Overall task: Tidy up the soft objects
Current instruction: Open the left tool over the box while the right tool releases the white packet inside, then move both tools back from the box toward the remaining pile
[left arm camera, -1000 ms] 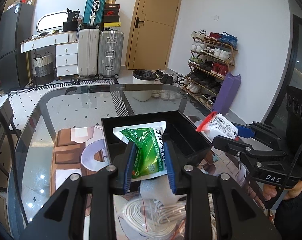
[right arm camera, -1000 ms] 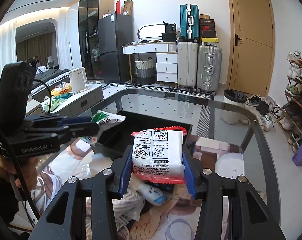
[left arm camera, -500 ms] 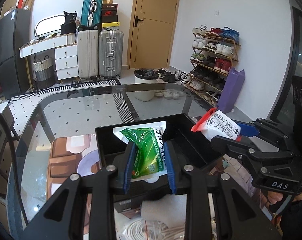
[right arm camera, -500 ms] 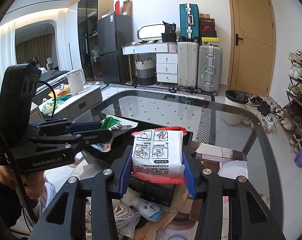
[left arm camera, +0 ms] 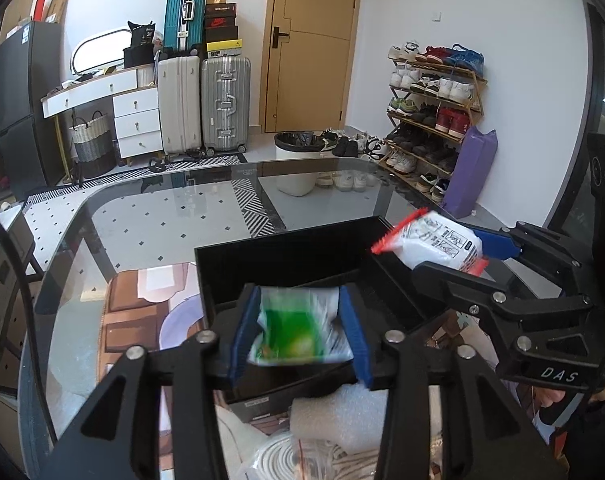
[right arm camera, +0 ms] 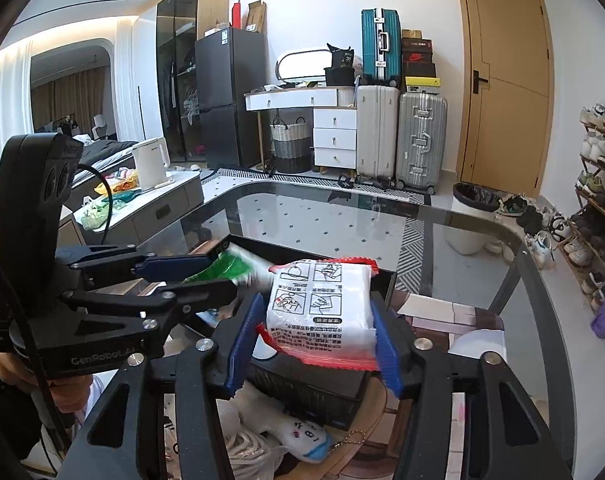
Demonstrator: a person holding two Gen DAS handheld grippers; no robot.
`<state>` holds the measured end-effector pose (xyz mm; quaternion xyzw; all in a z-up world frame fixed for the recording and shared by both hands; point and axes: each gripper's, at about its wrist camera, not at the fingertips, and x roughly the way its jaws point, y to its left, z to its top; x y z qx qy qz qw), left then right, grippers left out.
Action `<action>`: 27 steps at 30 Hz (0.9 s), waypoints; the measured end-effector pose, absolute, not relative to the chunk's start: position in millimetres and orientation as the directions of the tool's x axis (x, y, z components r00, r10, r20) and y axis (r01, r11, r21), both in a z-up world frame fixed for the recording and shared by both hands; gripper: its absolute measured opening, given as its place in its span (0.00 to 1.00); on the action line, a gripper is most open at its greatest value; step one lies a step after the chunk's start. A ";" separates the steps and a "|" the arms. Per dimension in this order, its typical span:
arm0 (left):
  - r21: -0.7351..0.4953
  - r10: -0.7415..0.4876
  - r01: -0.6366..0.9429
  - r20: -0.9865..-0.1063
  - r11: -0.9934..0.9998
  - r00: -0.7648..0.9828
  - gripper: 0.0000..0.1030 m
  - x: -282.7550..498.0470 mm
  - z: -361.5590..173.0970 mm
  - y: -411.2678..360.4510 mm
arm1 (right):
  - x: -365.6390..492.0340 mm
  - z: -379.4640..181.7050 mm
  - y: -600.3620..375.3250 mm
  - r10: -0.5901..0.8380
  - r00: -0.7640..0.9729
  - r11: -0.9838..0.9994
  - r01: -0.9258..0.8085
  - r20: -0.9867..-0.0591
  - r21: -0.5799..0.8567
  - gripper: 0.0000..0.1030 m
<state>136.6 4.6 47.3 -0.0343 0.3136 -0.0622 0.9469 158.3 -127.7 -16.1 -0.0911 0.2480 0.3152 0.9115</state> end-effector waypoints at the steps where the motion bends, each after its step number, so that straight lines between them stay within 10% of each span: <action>1: -0.104 -0.137 0.093 -0.585 0.990 0.799 0.54 134.8 48.4 5.2 | 157.8 -16.3 -129.9 0.530 0.676 0.785 -0.619 -0.512 -0.005 0.55; 4: -0.102 -0.131 0.089 -0.582 0.991 0.802 0.60 129.0 49.8 6.3 | 154.2 -16.0 -135.0 0.536 0.676 0.784 -0.620 -0.506 0.001 0.66; 8: -0.100 -0.098 0.049 -0.566 0.994 0.818 0.96 119.9 51.4 10.3 | 147.4 -14.3 -139.1 0.547 0.677 0.781 -0.624 -0.493 0.009 0.75; 17: -0.090 -0.058 0.009 -0.557 0.996 0.828 1.00 89.6 49.4 20.8 | 126.5 -13.6 -148.9 0.530 0.706 0.803 -0.596 -0.469 0.010 0.98; 27: -0.085 -0.035 -0.015 -0.563 0.996 0.826 1.00 58.2 36.1 27.4 | 98.5 -30.6 -158.3 0.520 0.699 0.813 -0.582 -0.491 0.032 0.99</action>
